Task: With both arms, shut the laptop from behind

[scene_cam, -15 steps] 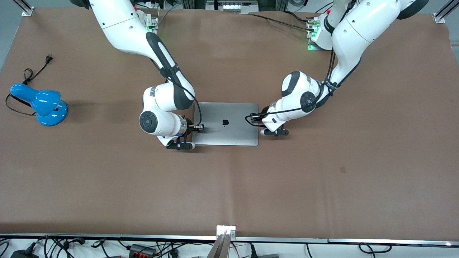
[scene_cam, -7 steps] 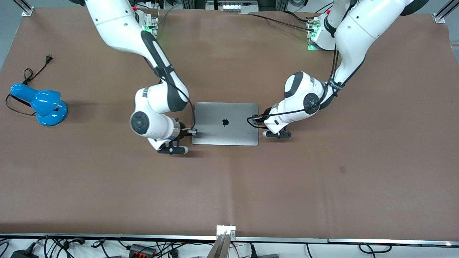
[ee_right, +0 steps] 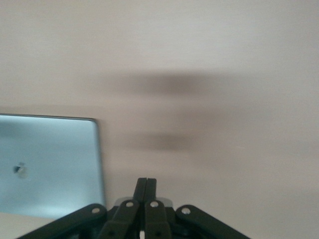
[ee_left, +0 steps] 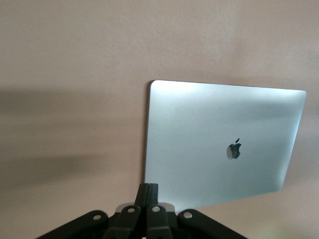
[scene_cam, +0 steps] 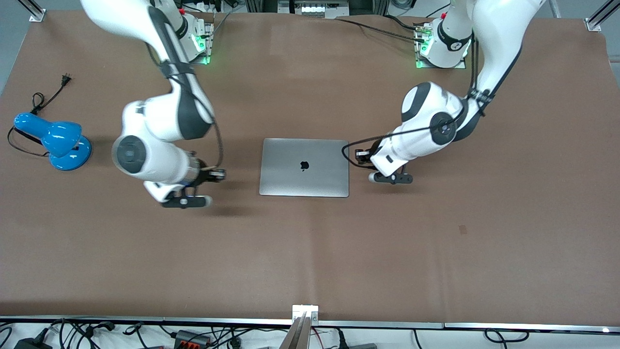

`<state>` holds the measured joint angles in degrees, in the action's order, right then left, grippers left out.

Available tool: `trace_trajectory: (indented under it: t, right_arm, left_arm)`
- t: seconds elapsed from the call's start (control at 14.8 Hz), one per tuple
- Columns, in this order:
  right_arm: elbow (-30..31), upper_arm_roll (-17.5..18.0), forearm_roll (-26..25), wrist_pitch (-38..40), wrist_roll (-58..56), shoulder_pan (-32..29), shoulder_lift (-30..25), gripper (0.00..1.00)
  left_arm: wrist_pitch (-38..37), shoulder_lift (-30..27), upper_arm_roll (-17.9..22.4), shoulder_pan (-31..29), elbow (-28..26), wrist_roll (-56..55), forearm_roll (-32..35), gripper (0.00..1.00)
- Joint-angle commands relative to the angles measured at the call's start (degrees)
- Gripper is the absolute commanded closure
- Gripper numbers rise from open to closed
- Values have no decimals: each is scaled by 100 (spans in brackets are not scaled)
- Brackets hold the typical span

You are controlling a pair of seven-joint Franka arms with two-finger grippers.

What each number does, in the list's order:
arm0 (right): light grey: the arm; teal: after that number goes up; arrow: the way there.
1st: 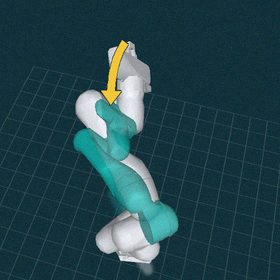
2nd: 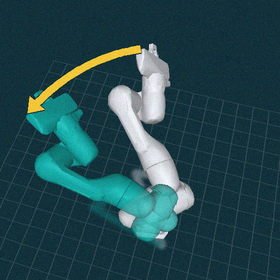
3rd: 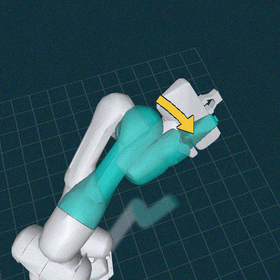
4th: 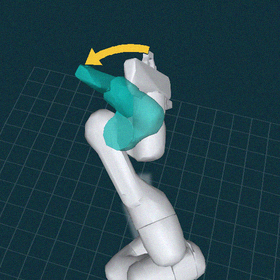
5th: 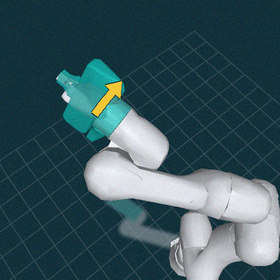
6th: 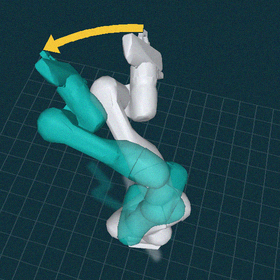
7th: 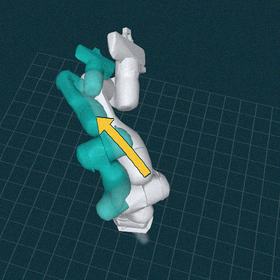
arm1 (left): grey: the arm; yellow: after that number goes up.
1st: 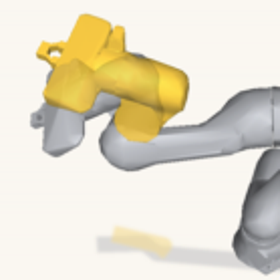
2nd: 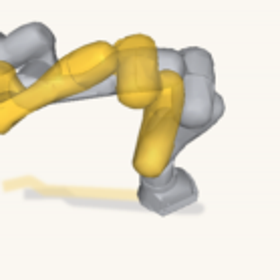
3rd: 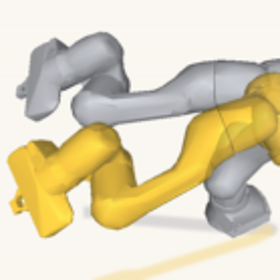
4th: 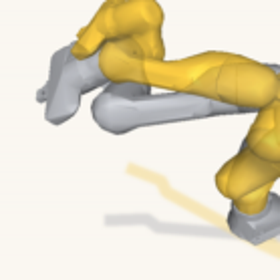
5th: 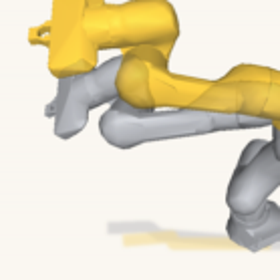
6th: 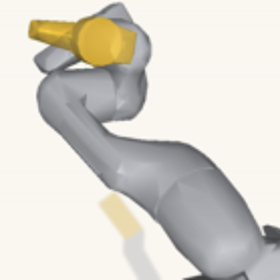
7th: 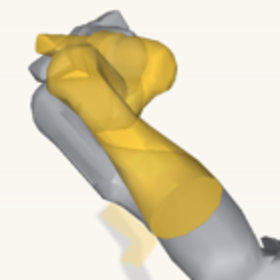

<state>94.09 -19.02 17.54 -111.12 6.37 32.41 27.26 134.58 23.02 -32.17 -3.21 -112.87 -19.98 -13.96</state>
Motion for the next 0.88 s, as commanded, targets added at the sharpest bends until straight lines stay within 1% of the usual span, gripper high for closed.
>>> trace_trajectory:
  t: [0.0,0.07,0.14,0.2,0.27,0.34,0.47,0.54,0.61,0.74,0.81]
  right_arm:
    - [110,-268,-259,397,-215,28,-334,100]
    - [101,-338,-399,520,-215,37,-431,94]
    - [92,-348,-592,591,-215,20,-554,75]
    - [101,-365,-699,627,-162,20,-642,29]
    - [92,-461,-708,697,-205,20,-747,0]
    - [92,-566,-717,758,-206,20,-896,0]
    - [48,-690,-735,768,-223,20,-1116,0]
    - [-91,-734,-735,785,-284,20,-1178,0]
    - [-284,-804,-752,933,-346,2,-1188,0]
    - [-846,-901,-953,1381,-591,-33,-1161,0]
    - [-1022,-954,-1129,1566,-767,-50,-1170,0]
  left_arm:
    - [-798,-946,324,5,-112,169,121,100]
    - [-1132,-1209,508,5,-95,257,130,100]
    - [-1492,-1447,692,5,-25,371,121,100]
    - [-1948,-1588,868,5,150,424,130,100]
    - [-2414,-1660,966,5,404,425,130,100]
    - [-2871,-1678,1045,-4,711,425,121,100]
    - [-3532,-1695,1308,-4,1213,433,139,100]
    - [-3804,-1713,1397,-13,1424,433,217,100]
    - [-3999,-1783,1484,-13,1635,477,444,100]
    - [-4315,-1993,1512,-13,1865,565,709,100]
    - [-4526,-2142,1634,-22,1935,591,736,100]
